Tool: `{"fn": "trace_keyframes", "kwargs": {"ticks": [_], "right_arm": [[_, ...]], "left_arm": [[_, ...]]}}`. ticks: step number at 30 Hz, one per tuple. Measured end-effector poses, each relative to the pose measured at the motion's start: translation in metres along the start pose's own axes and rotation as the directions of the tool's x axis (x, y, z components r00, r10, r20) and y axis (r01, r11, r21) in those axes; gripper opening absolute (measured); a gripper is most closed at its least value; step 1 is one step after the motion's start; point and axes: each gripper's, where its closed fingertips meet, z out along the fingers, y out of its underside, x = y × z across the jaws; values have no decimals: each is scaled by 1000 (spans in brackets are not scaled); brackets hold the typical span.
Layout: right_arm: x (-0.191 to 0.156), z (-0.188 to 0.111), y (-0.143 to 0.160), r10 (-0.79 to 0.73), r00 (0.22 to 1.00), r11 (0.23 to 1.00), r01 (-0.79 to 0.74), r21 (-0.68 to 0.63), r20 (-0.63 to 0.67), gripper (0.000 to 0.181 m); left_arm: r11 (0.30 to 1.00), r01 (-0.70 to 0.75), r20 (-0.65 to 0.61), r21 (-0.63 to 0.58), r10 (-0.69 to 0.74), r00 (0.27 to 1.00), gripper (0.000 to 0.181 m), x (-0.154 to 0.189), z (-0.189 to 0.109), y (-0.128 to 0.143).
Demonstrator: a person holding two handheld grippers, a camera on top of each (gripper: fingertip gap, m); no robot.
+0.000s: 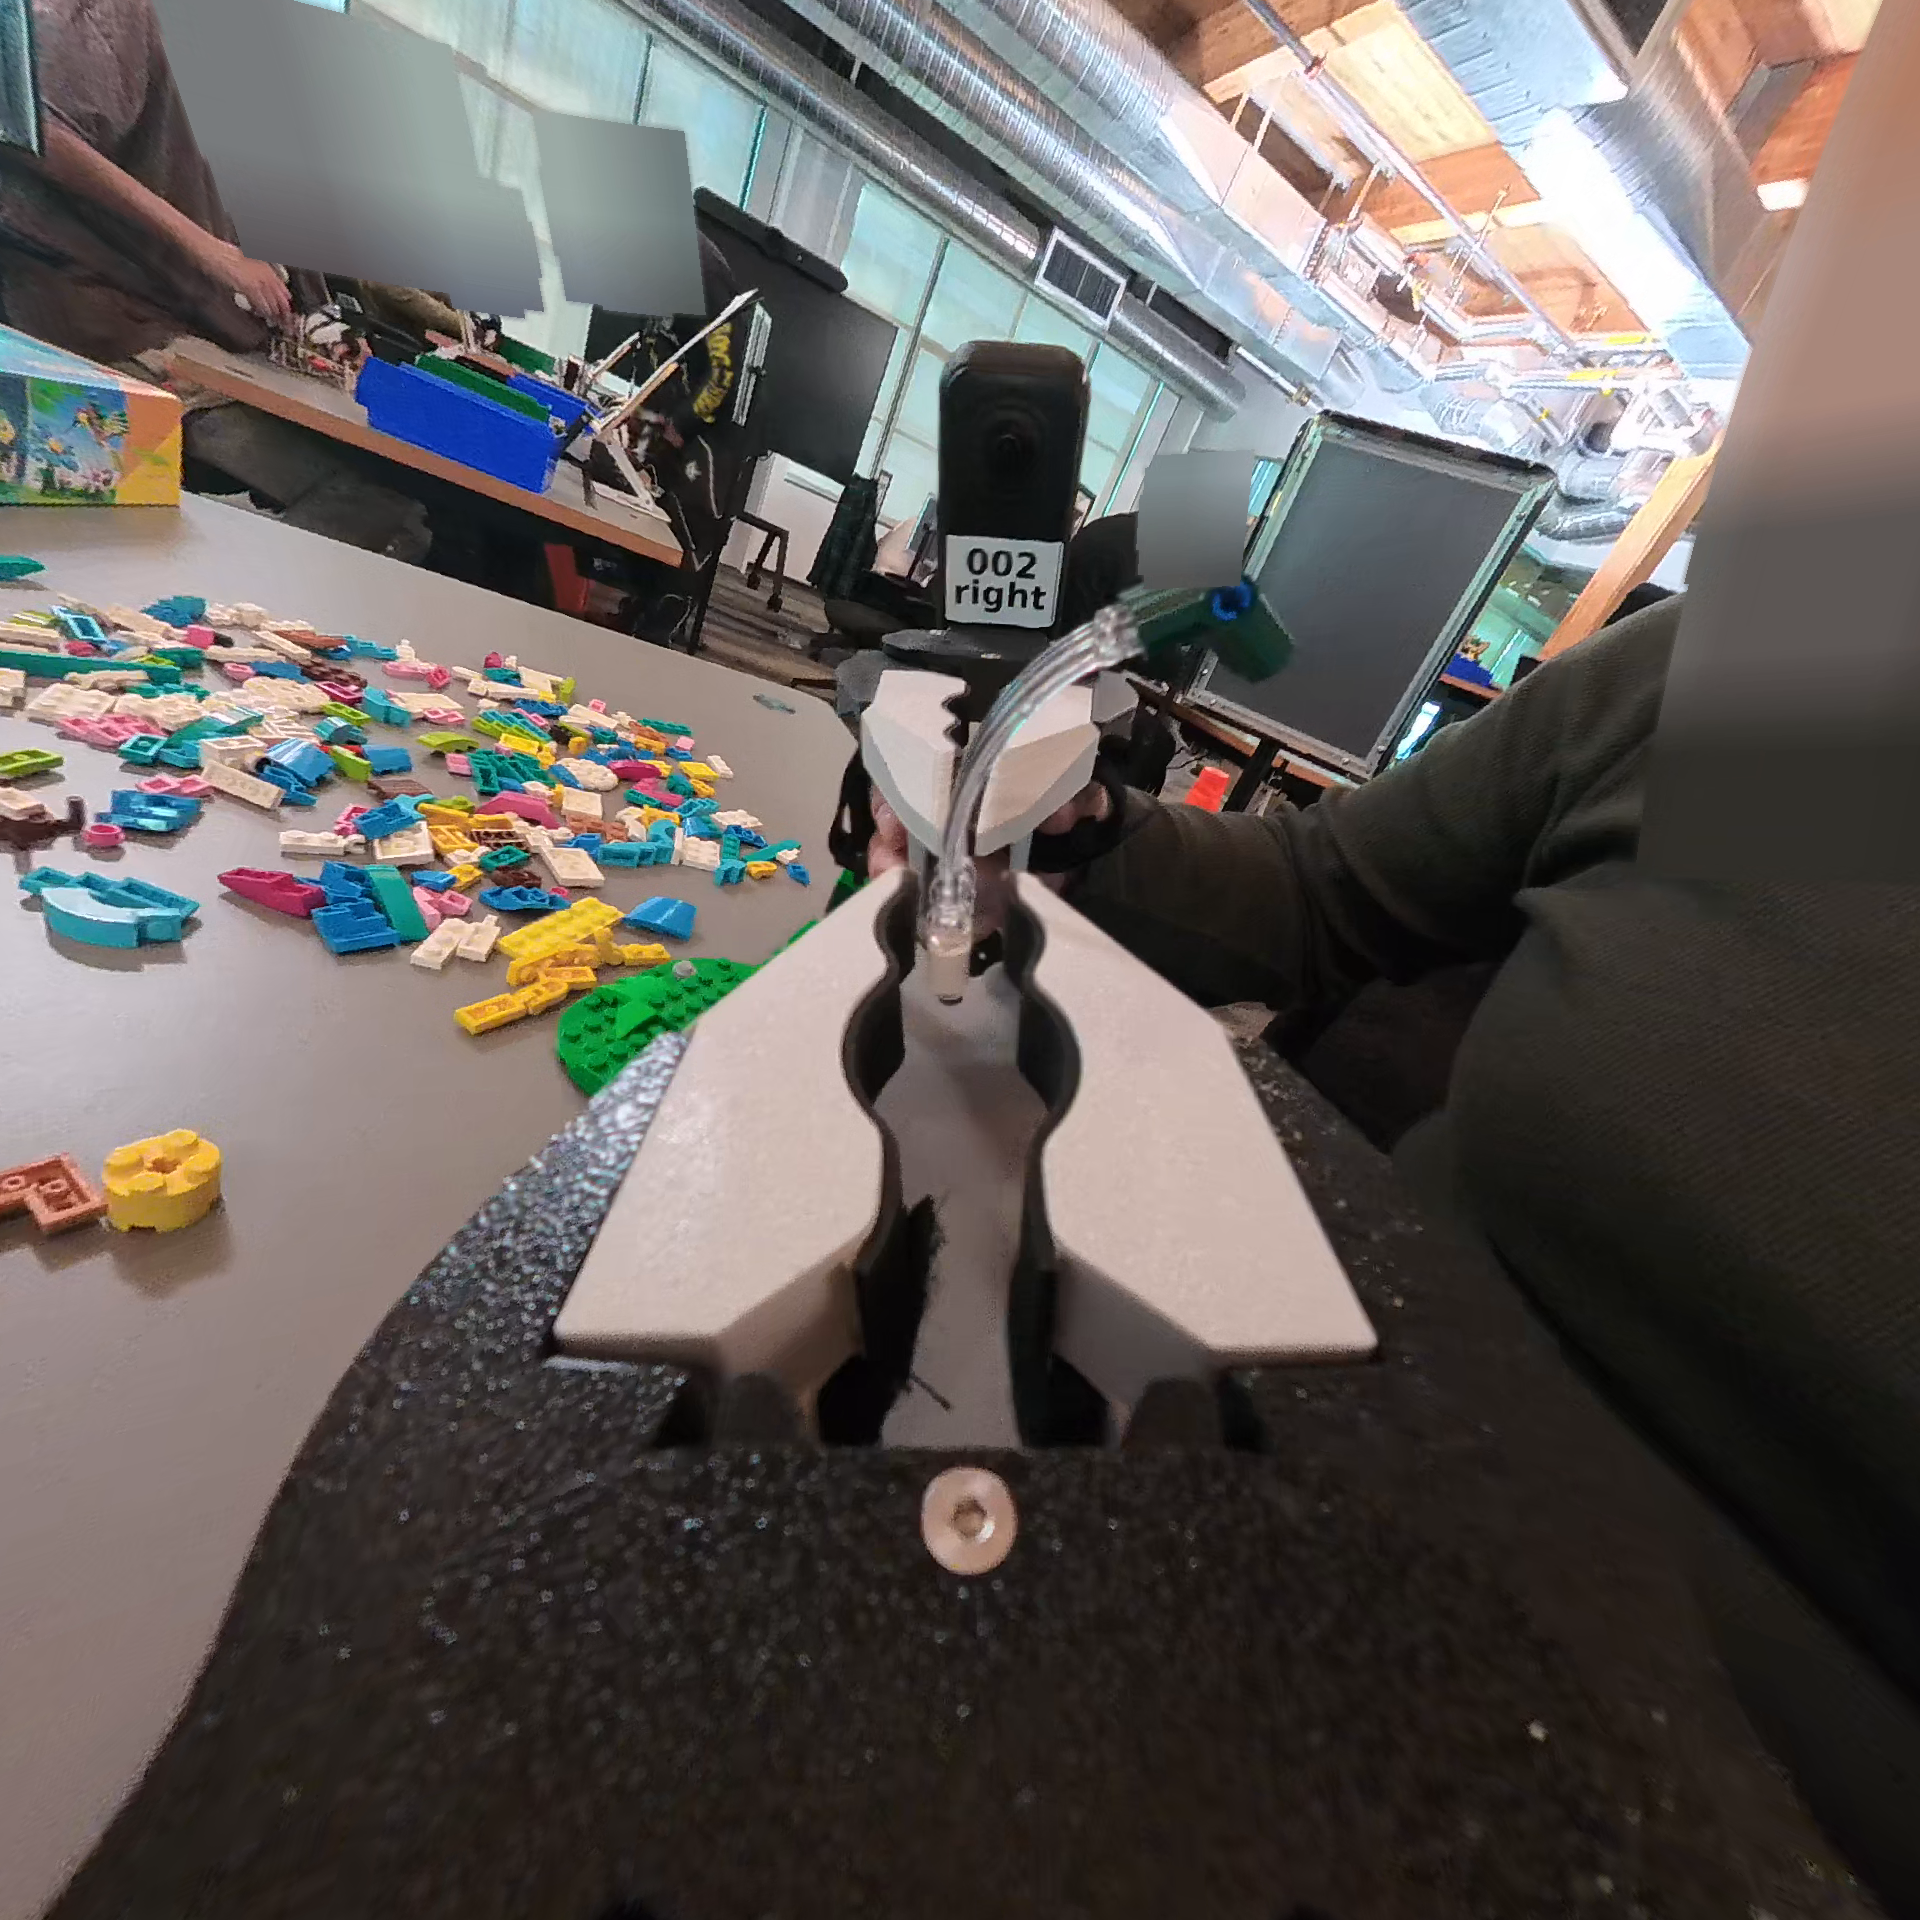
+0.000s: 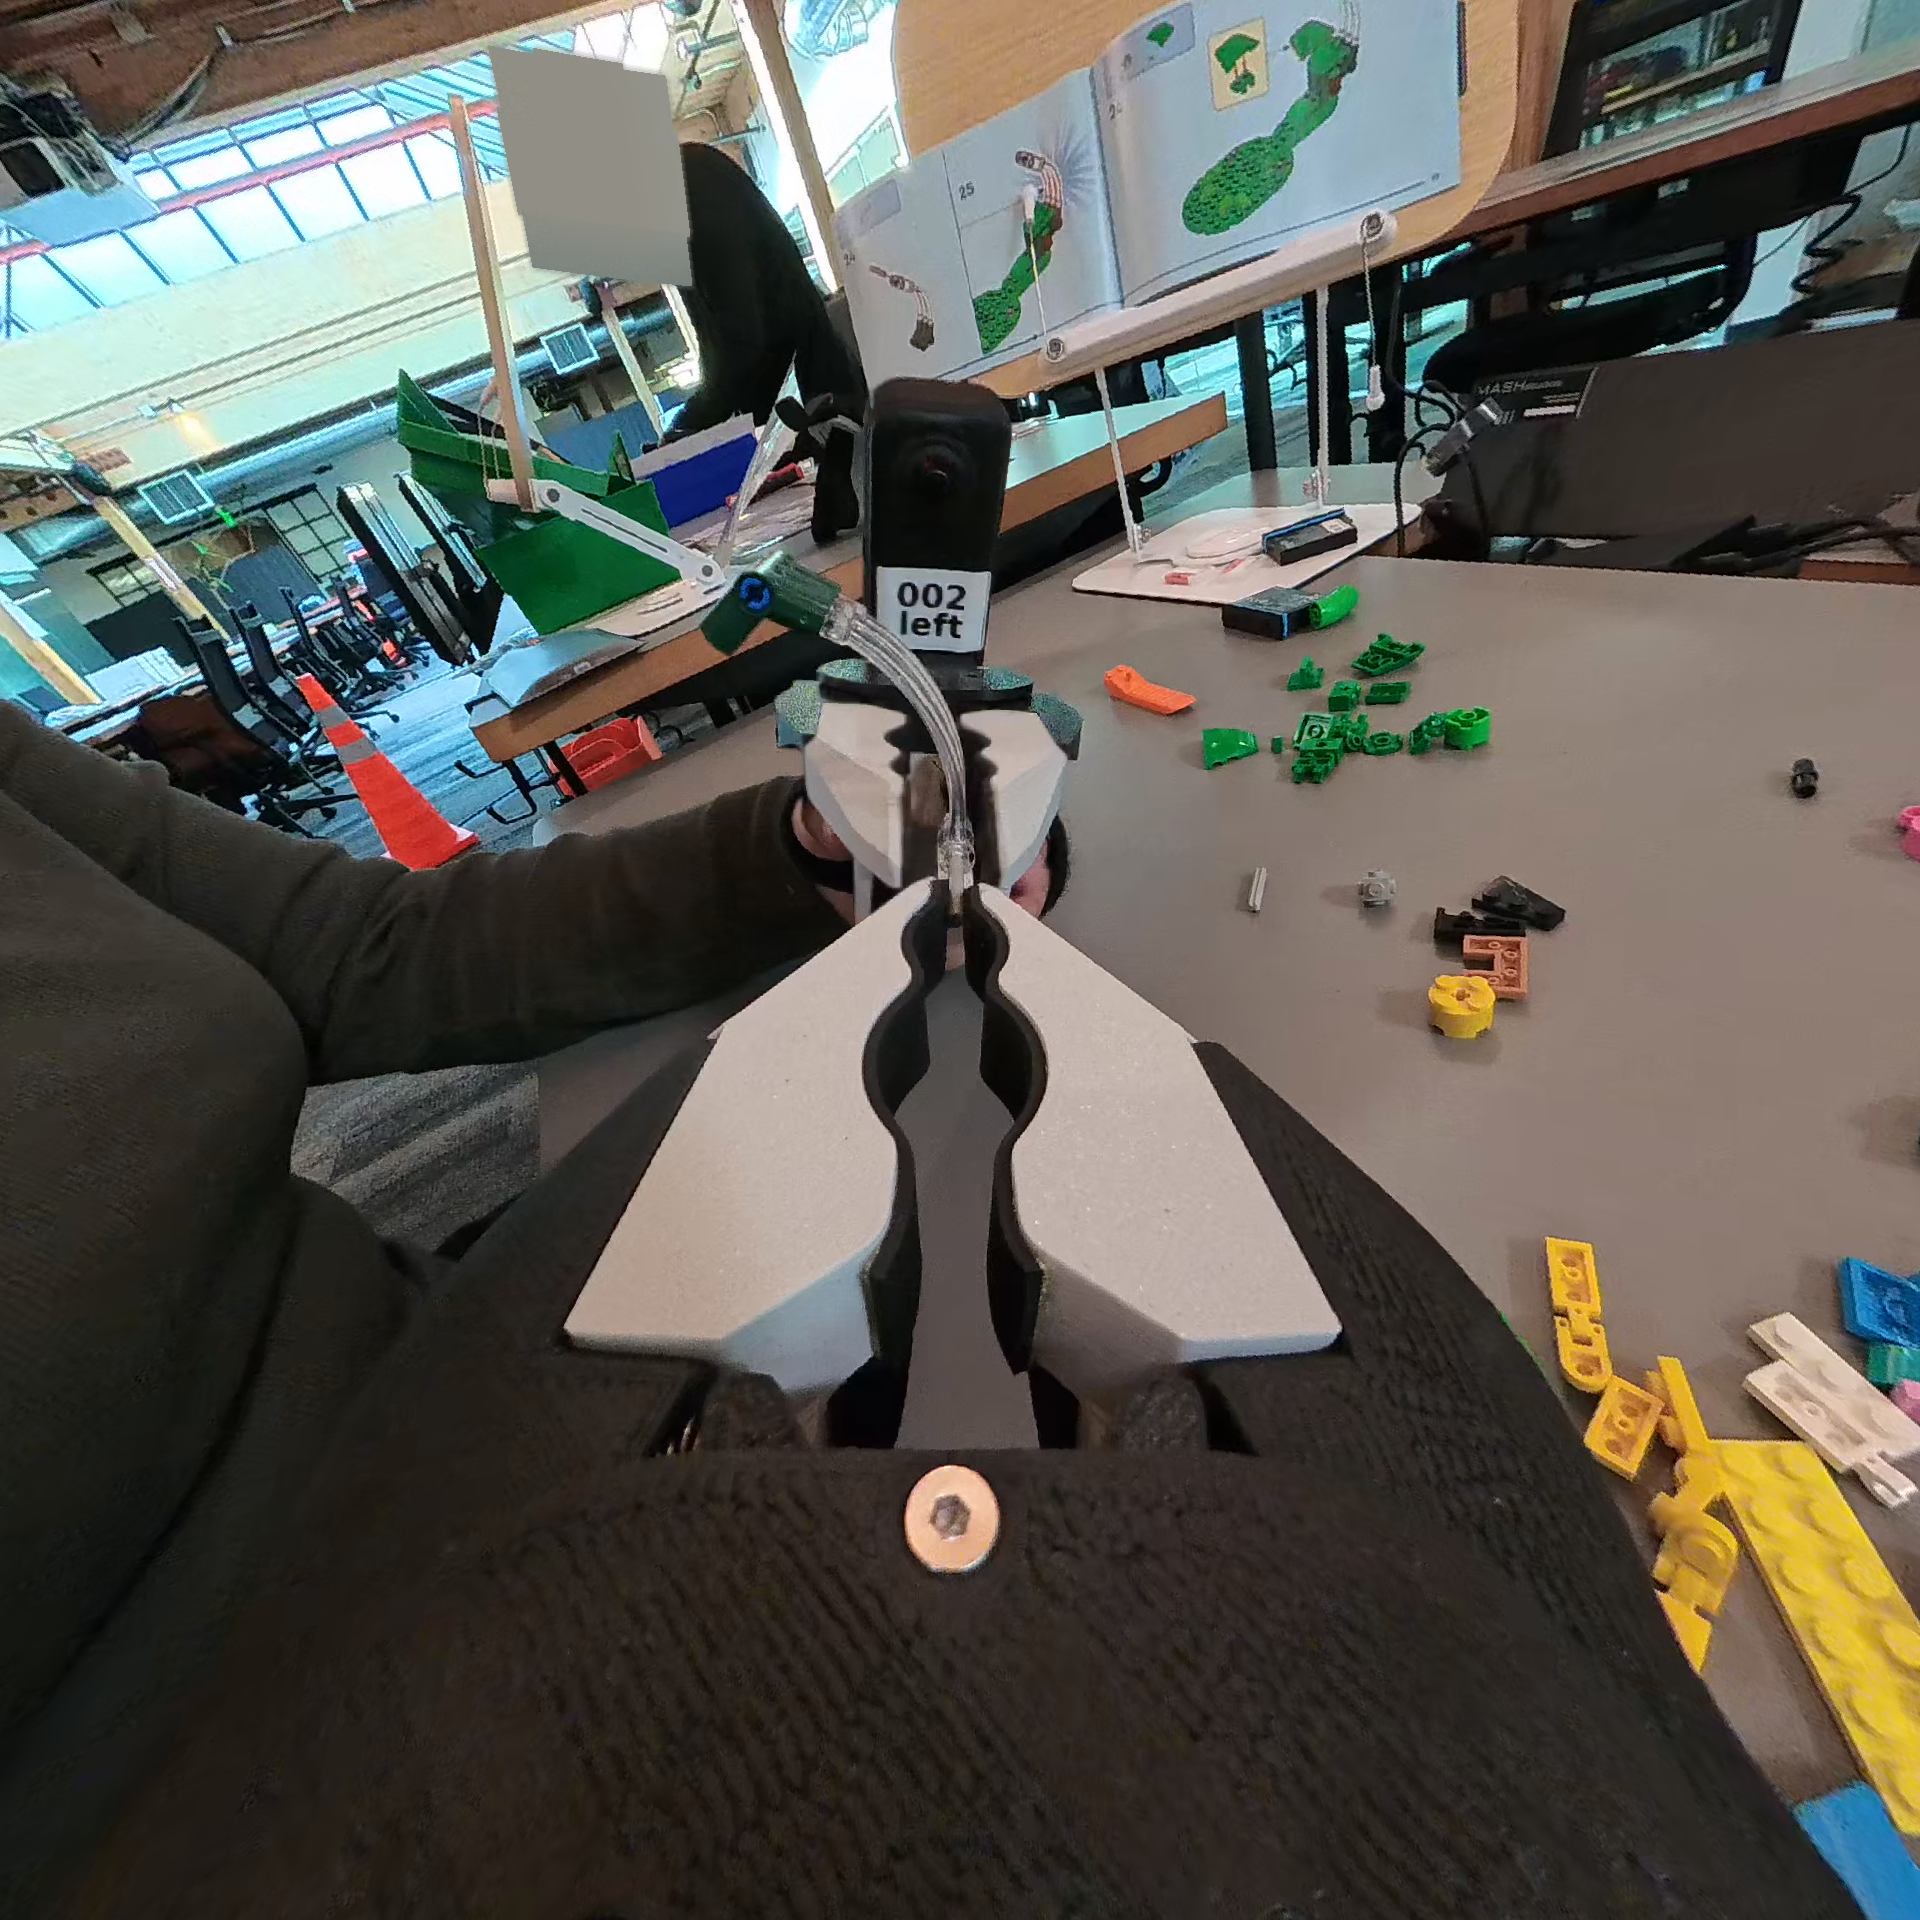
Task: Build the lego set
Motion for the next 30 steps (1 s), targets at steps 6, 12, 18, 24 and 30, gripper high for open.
{"fn": "trace_keyframes", "kwargs": {"ticks": [6,12,18,24,30], "right_arm": [[-2,1,2,-9,1000,1000,9,-16,6,1],[-5,2,3,-19,1000,999,19,-34,18,1],[-10,2,4,-12,999,999,14,-42,42,1],[-15,5,8,-39,998,997,42,-61,53,1],[-13,6,8,-48,998,998,50,-44,35,1]], "left_arm": [[1000,-15,1,13,15,1000,5,1,-2,-2],[998,-58,-9,-25,58,998,5,3,-2,0],[994,-106,-28,-41,105,994,5,9,-2,2],[990,-126,-49,-62,123,991,5,13,1,6],[990,-130,-39,-59,127,991,5,11,-1,6]]}}
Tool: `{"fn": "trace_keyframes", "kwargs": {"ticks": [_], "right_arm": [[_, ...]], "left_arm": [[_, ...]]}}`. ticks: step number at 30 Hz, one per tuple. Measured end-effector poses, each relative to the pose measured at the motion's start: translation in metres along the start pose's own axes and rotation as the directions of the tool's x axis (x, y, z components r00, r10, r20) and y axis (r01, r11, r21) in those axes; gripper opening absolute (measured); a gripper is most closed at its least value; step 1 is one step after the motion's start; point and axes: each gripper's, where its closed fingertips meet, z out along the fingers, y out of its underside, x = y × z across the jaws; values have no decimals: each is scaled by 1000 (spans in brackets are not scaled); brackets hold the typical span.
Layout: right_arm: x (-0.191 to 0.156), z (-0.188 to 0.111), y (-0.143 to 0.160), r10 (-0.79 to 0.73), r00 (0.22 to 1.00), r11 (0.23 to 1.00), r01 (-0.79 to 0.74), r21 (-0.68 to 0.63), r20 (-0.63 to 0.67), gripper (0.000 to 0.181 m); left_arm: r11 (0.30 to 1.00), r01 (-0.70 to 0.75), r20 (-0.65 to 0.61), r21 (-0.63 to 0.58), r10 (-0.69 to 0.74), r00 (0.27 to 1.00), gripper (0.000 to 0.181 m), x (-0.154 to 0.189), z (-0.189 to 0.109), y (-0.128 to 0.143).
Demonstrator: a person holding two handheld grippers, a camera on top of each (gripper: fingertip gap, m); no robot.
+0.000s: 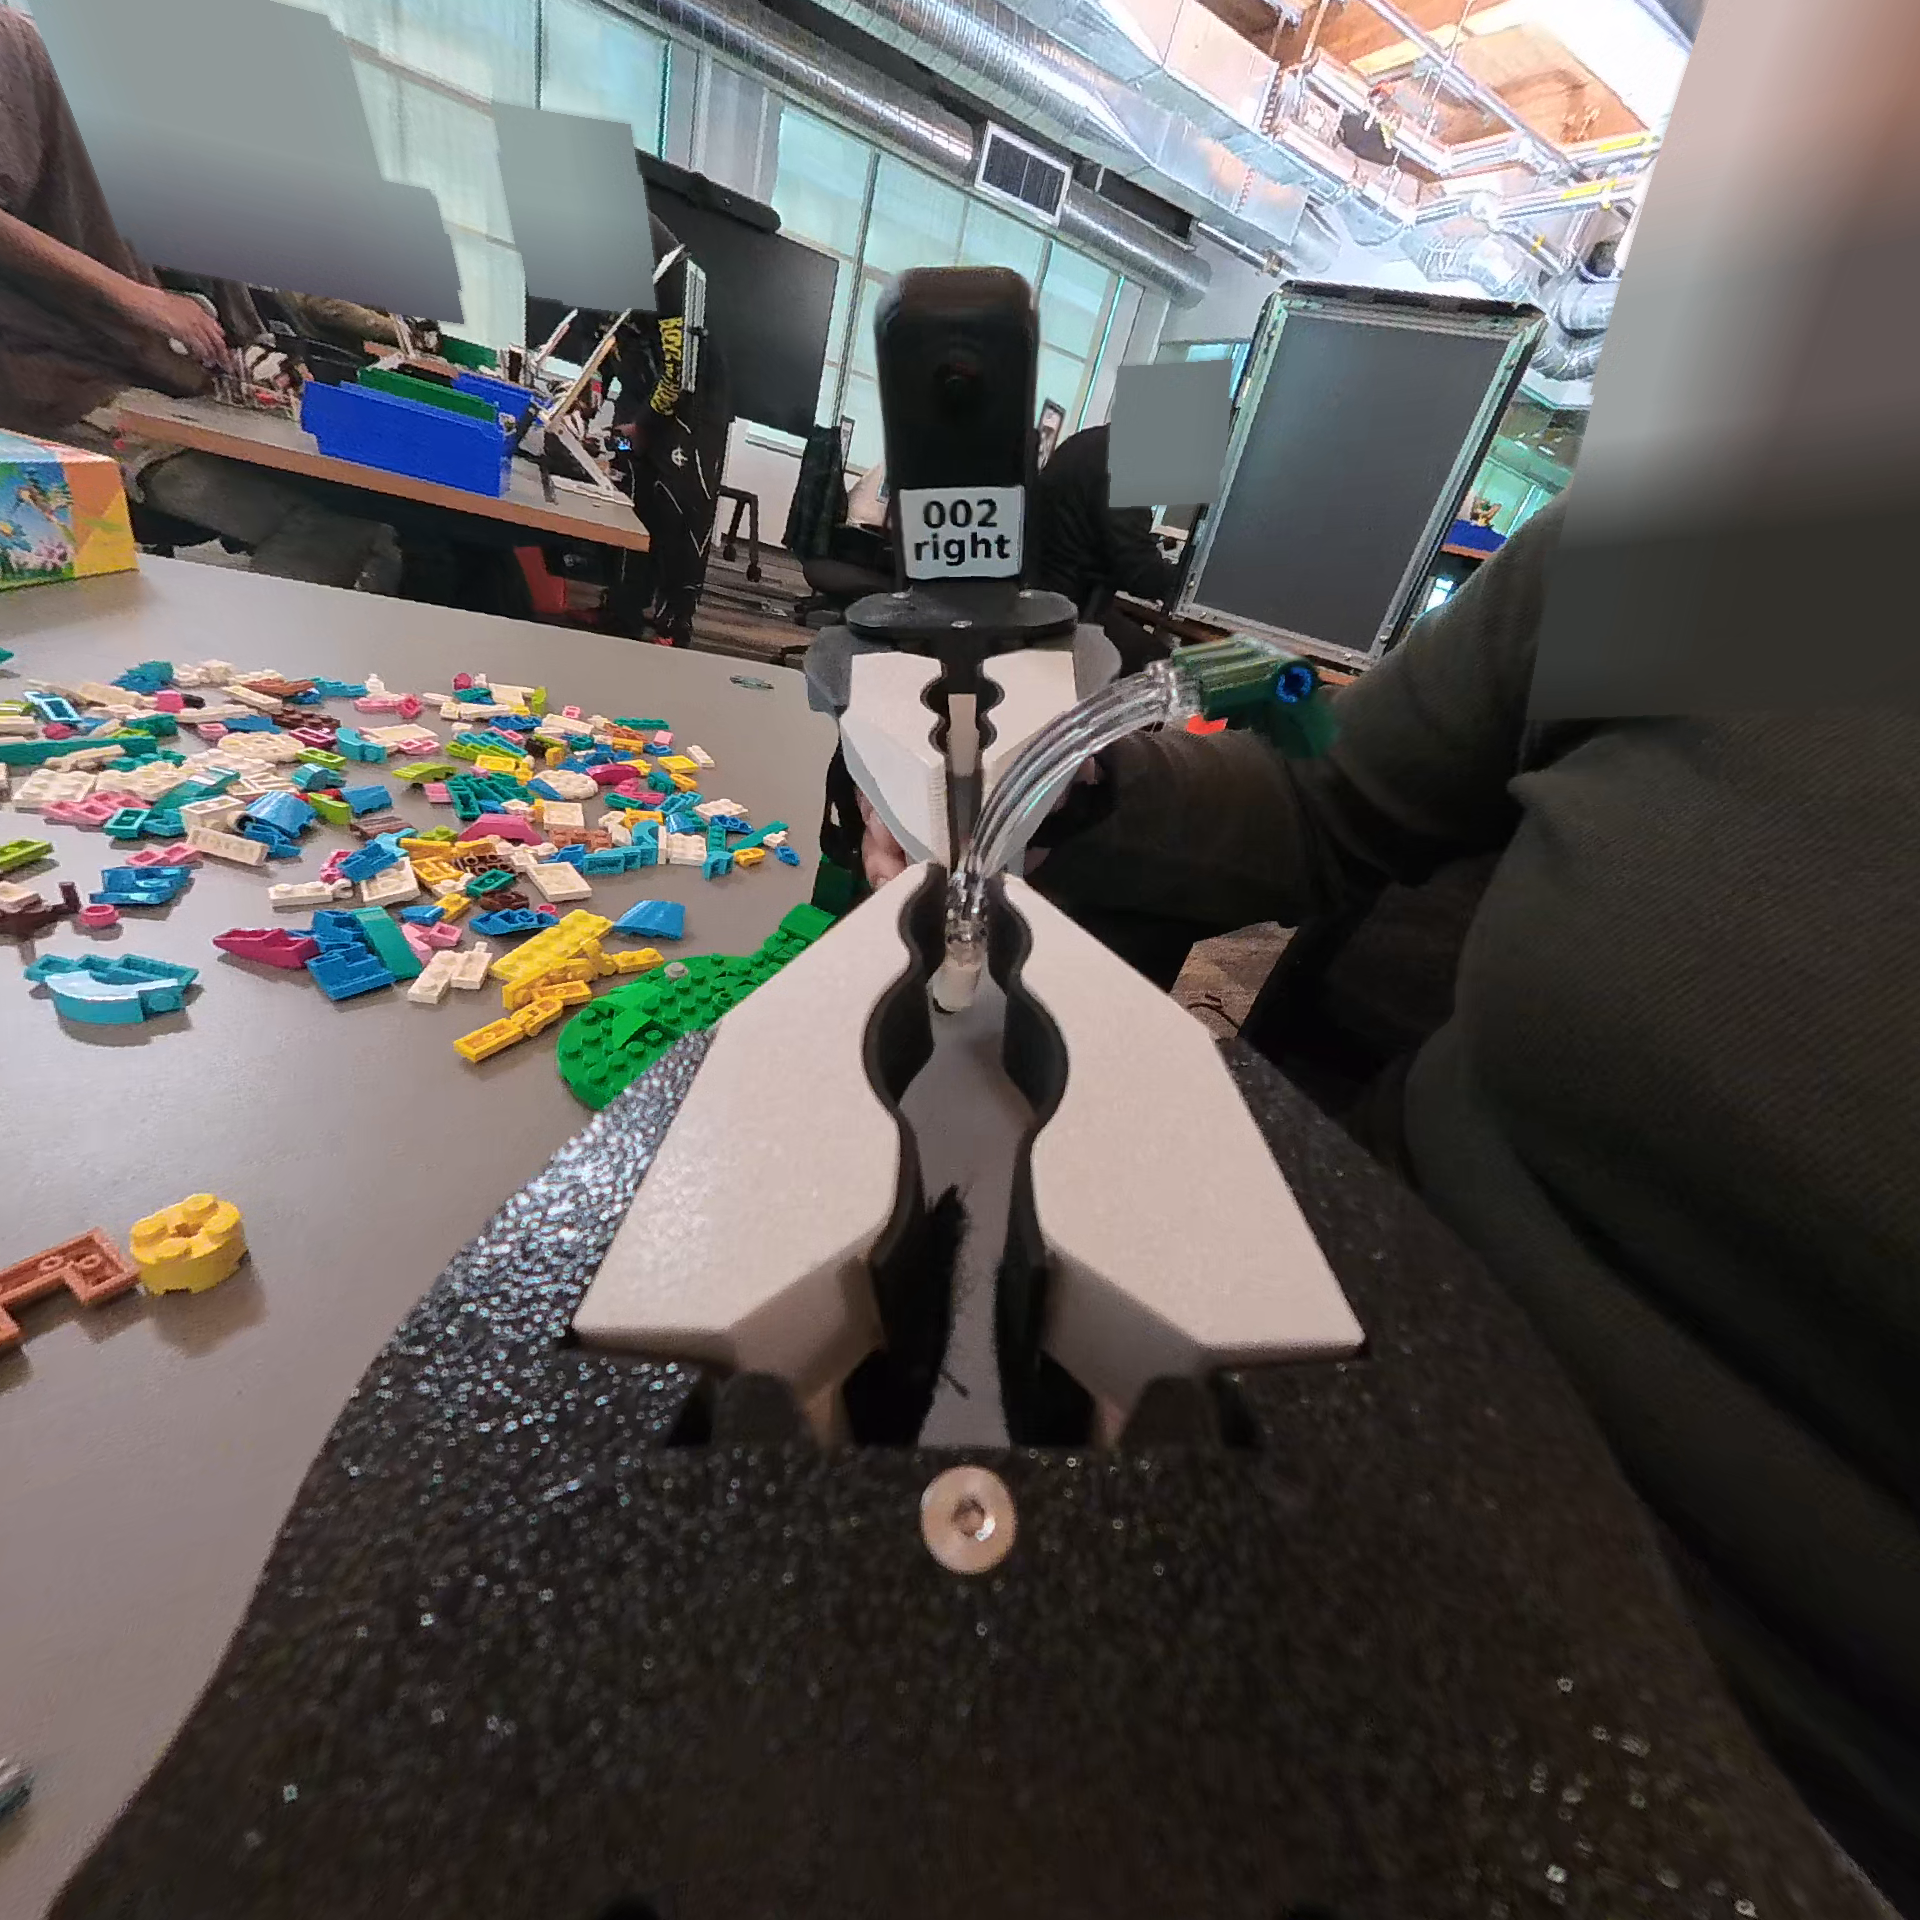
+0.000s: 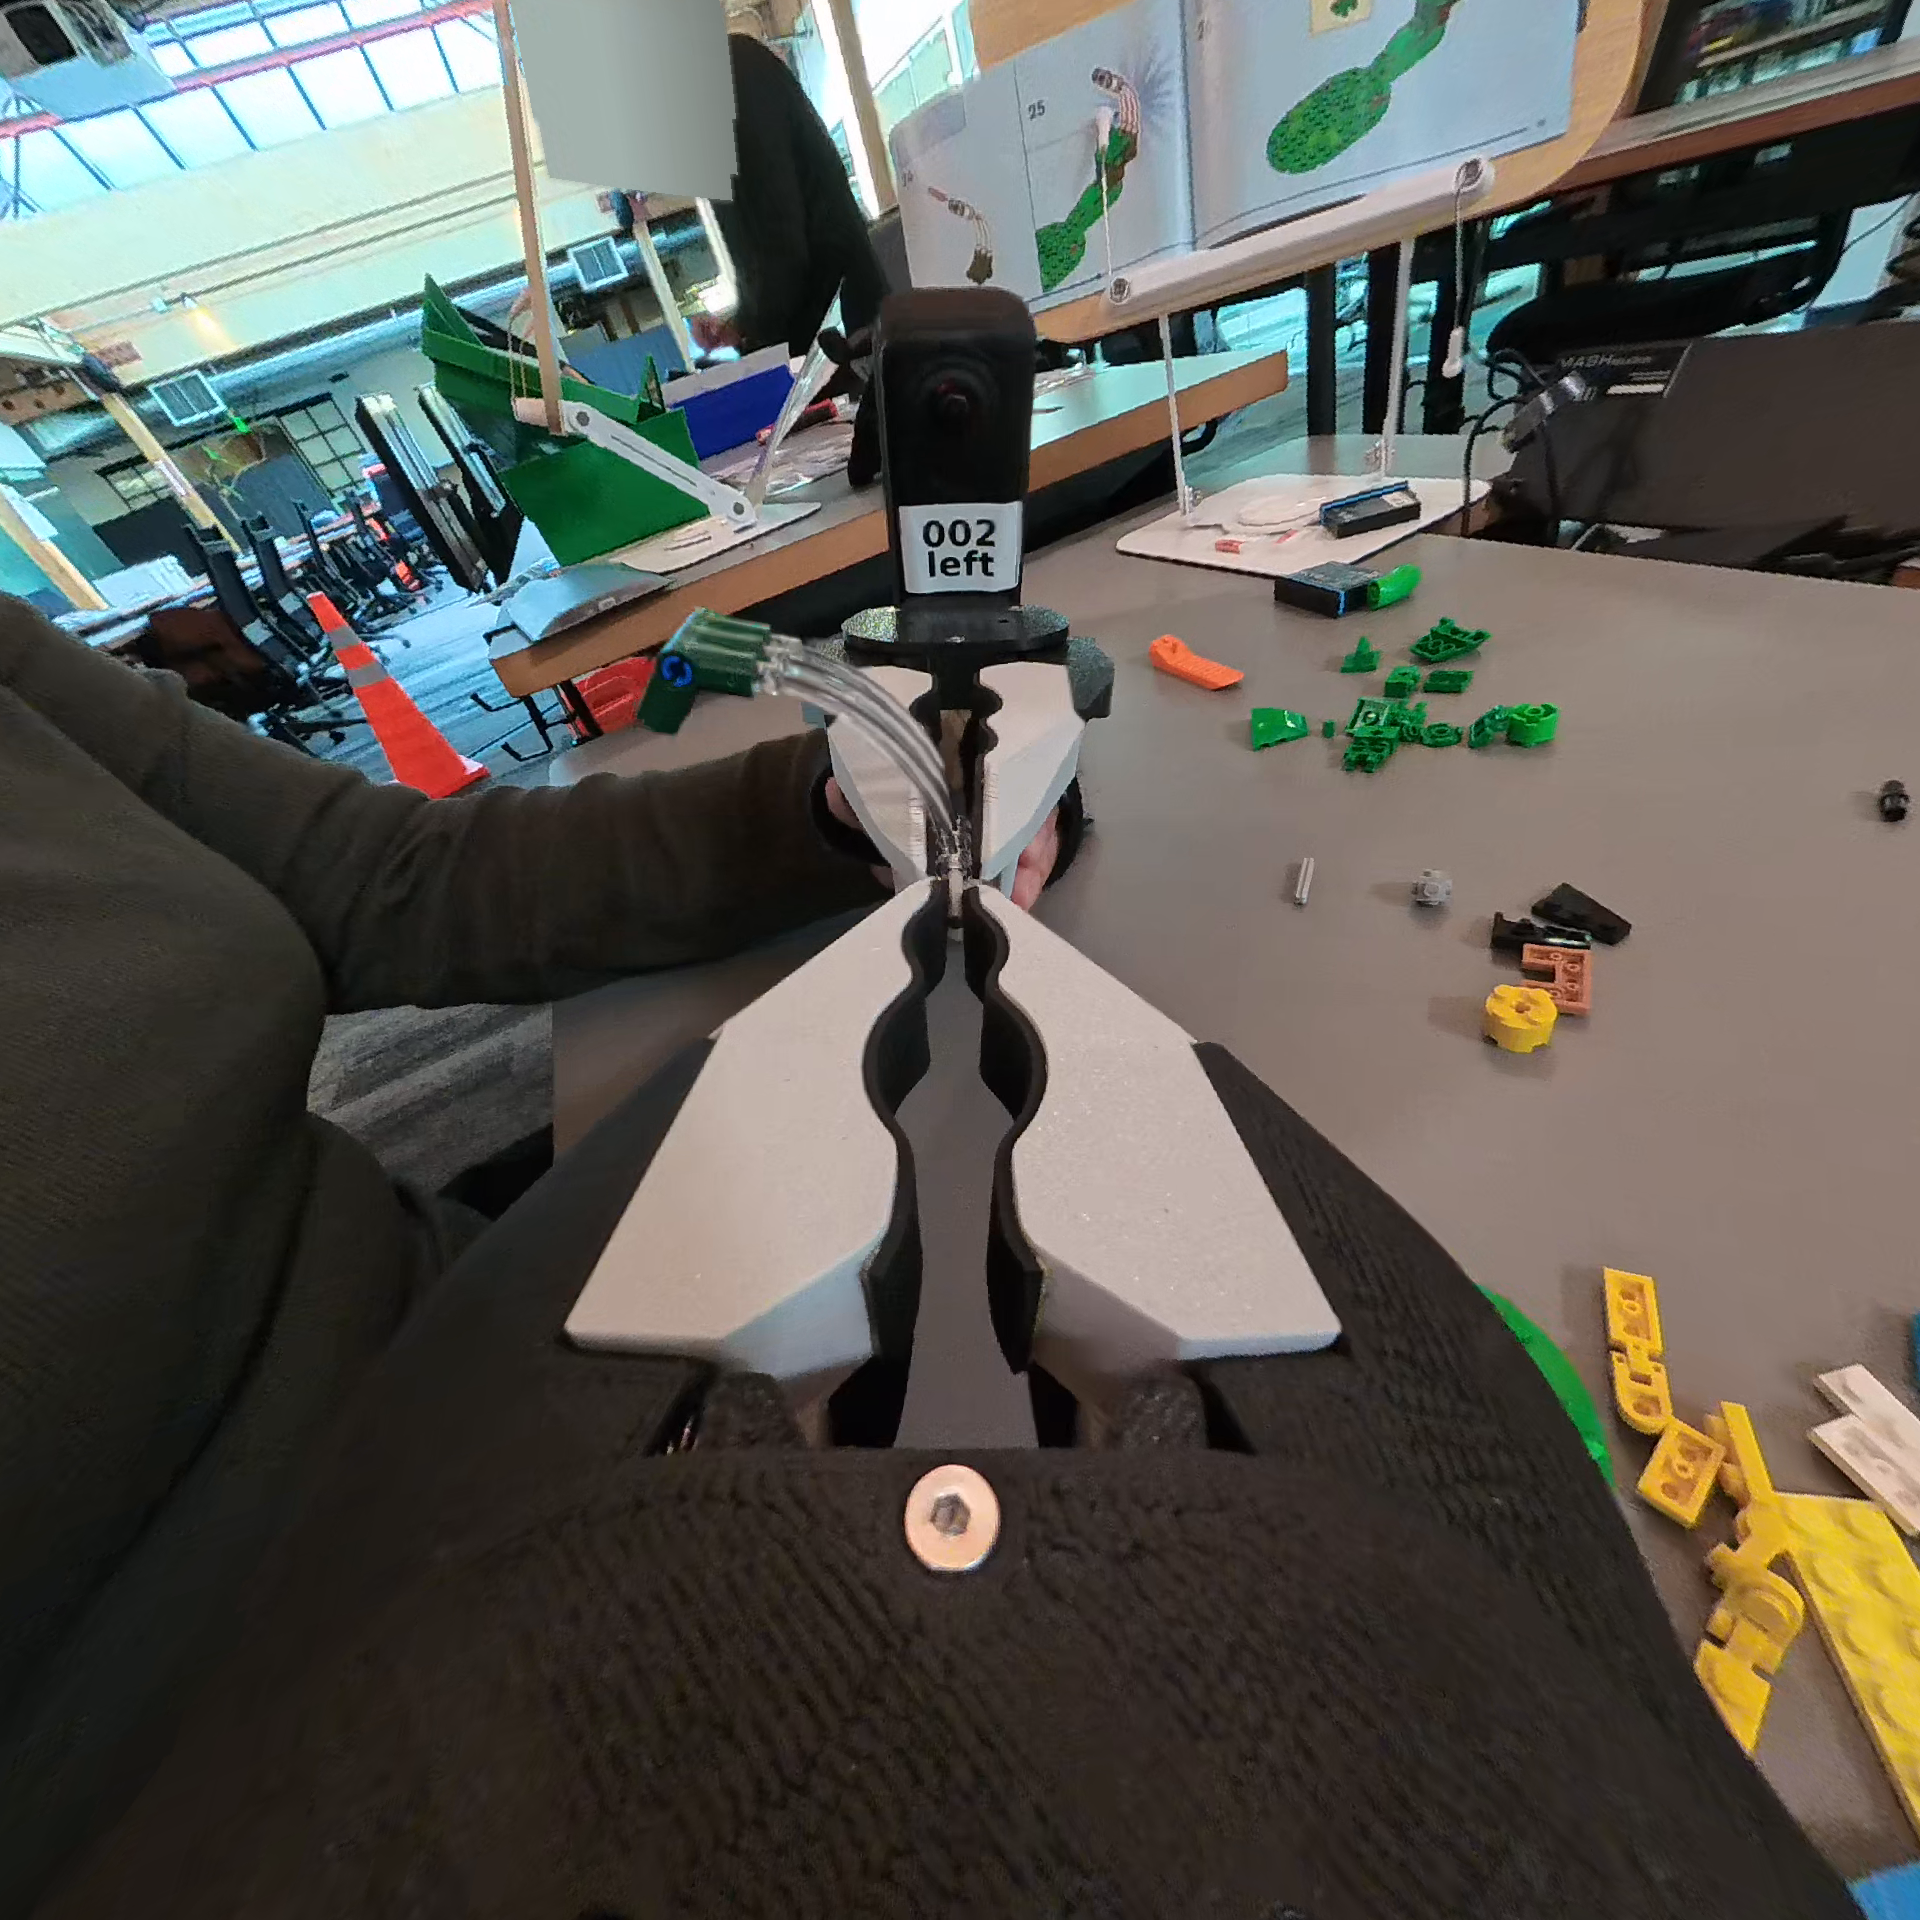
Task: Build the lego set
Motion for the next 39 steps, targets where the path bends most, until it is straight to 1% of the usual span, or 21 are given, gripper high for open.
{"fn": "trace_keyframes", "kwargs": {"ticks": [3,5,7,10,12,16,21,24,26,28,32,35,39], "right_arm": [[1,1,-4,-30,999,999,31,34,-22,2],[2,-3,-8,-53,998,997,55,57,-30,9],[5,-8,-15,-56,998,994,60,95,-41,12],[4,-7,-12,-56,998,995,59,78,-37,13],[2,-4,-9,-61,998,996,63,63,-29,13],[2,-6,-11,-68,997,995,70,73,-30,0],[-5,-1,-7,-94,996,995,94,39,-9,0],[-2,-9,-19,-109,993,990,112,89,-42,0],[-4,-10,-19,-122,992,989,125,82,-33,7],[-7,-6,-14,-141,990,988,143,61,-29,7],[-7,-4,-16,-123,992,989,125,78,-30,15],[-7,-4,-16,-127,991,989,129,76,-31,5],[-9,-3,-14,-109,994,991,109,71,-12,7]], "left_arm": [[1000,-28,18,12,28,999,5,-1,-2,-4],[999,-45,39,13,44,998,5,-2,-1,-5],[999,-33,50,34,32,998,5,-5,-3,-8],[998,7,27,62,-9,1000,5,-5,-4,-9],[998,11,18,58,-12,1000,5,-4,-2,-8],[998,16,5,57,-17,1000,5,-2,0,-8],[999,5,-23,40,-5,1000,5,4,5,-5],[996,27,-37,88,-24,999,5,4,3,-10],[993,36,-35,113,-33,999,5,2,-2,-13],[991,39,-45,131,-33,998,4,3,-4,-17],[993,31,-56,116,-25,998,5,6,-1,-14],[993,33,-60,115,-26,998,5,6,0,-13],[992,31,-71,124,-23,997,4,8,-2,-15]]}}
